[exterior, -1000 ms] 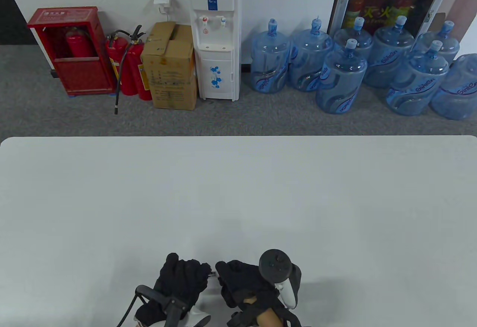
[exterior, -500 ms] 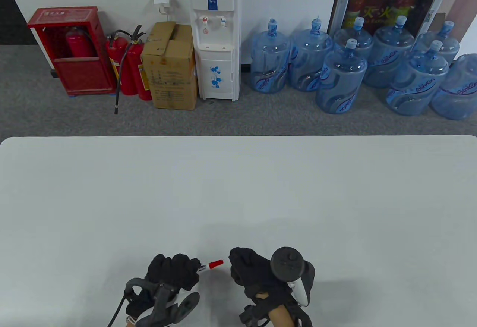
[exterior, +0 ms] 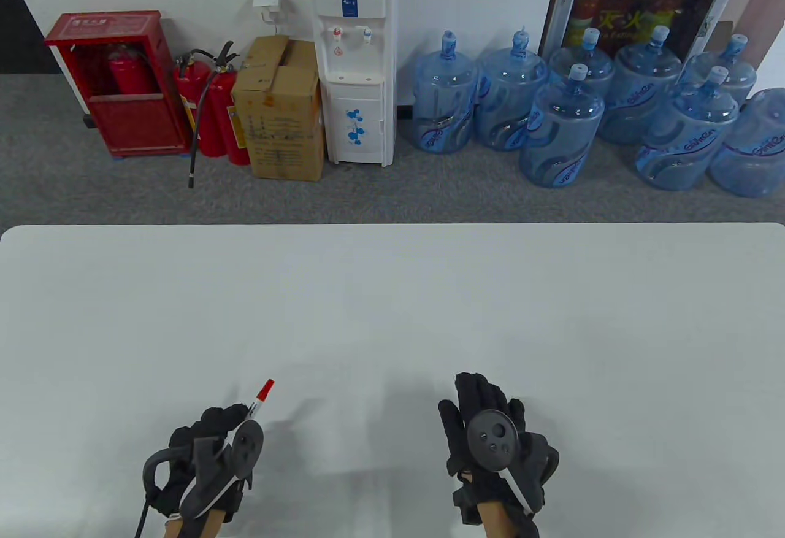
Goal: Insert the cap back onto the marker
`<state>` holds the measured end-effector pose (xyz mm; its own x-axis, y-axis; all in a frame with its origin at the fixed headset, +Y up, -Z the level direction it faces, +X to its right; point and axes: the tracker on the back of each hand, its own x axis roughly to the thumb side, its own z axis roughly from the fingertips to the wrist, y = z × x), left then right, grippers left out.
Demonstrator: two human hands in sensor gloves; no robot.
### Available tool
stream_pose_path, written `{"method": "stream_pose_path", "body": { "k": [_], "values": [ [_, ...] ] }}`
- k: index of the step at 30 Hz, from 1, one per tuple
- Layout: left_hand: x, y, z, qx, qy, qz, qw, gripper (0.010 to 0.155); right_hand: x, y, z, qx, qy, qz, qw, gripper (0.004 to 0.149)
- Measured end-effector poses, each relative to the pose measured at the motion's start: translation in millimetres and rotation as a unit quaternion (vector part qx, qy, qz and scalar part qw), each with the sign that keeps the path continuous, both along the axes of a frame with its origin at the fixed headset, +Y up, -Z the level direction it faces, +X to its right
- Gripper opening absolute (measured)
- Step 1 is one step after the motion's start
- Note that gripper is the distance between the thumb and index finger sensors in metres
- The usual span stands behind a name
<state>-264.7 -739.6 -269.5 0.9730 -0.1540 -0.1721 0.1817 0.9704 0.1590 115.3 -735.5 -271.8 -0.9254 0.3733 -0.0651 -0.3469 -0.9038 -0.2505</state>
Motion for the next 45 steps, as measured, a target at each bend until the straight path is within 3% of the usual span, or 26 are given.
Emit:
{"method": "stream_pose_path", "body": {
  "k": [4, 15, 45],
  "values": [
    [-5, -5, -4, -0.034, 0.030, 0.000, 0.999, 0.049, -3, -1, -1, -0.029, -0.003, 0.065, 0.997, 0.073],
    [-8, -18, -12, -0.088, 0.082, -0.027, 0.992, 0.049, -9, -8, -3, -0.087, 0.018, 0.093, 0.992, 0.076],
    [2, -24, -16, -0.130, 0.105, -0.074, 0.983, 0.051, -17, -7, -1, -0.087, 0.035, 0.100, 0.991, 0.076]
  ]
}}
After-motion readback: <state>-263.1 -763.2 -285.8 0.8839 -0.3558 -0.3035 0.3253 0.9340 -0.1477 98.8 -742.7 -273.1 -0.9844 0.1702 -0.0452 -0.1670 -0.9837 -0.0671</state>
